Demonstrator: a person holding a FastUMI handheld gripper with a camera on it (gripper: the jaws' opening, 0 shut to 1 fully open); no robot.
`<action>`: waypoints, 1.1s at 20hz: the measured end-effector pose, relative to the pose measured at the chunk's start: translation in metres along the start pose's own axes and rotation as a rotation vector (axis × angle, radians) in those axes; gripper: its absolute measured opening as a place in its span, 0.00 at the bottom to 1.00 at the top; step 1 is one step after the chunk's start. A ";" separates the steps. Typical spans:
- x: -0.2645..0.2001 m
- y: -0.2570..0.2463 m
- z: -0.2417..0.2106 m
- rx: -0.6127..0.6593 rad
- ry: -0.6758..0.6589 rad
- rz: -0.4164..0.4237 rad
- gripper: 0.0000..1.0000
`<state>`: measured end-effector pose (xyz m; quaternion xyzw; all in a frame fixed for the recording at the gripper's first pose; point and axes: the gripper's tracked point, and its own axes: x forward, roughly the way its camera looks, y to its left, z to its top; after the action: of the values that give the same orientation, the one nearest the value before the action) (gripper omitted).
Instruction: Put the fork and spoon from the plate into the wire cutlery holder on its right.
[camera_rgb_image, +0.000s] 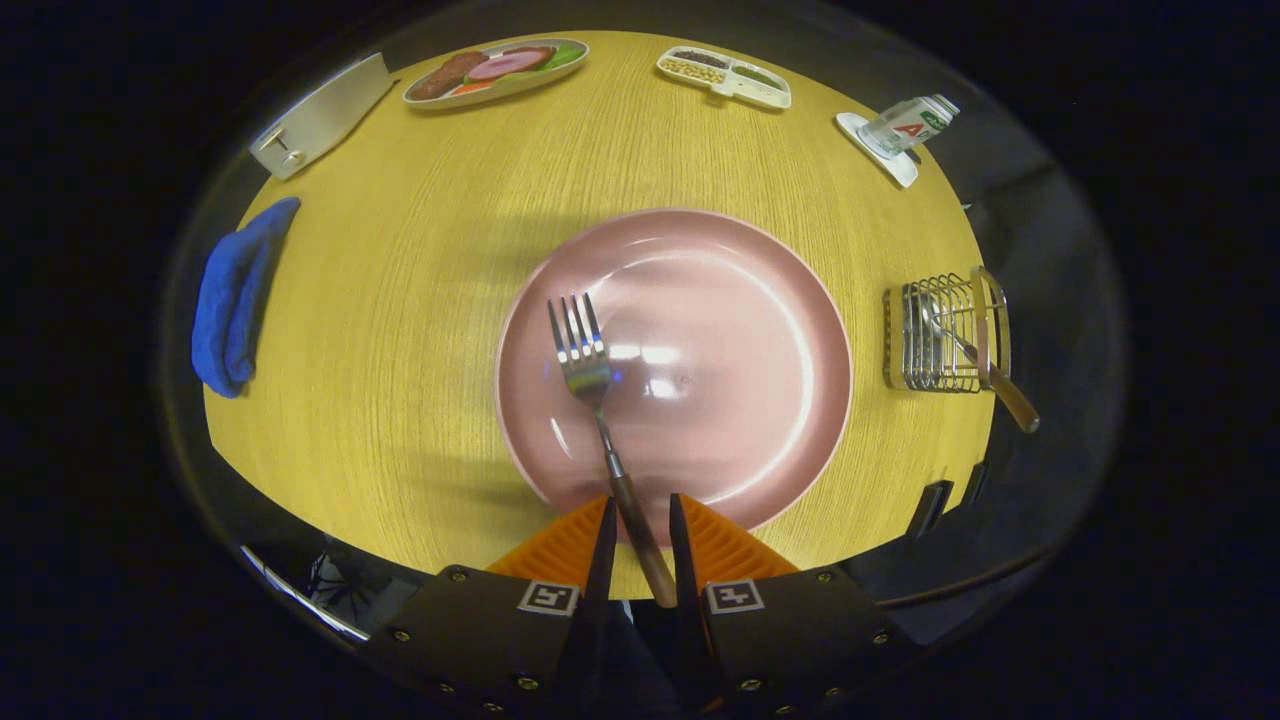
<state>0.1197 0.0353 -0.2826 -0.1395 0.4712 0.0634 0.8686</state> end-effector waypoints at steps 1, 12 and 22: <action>0.004 0.001 0.001 0.008 -0.002 0.008 0.32; 0.021 -0.009 0.004 -0.014 0.005 -0.041 0.08; -0.028 -0.039 0.025 -0.009 -0.062 -0.154 0.08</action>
<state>0.1336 0.0065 -0.2399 -0.1771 0.4318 0.0028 0.8844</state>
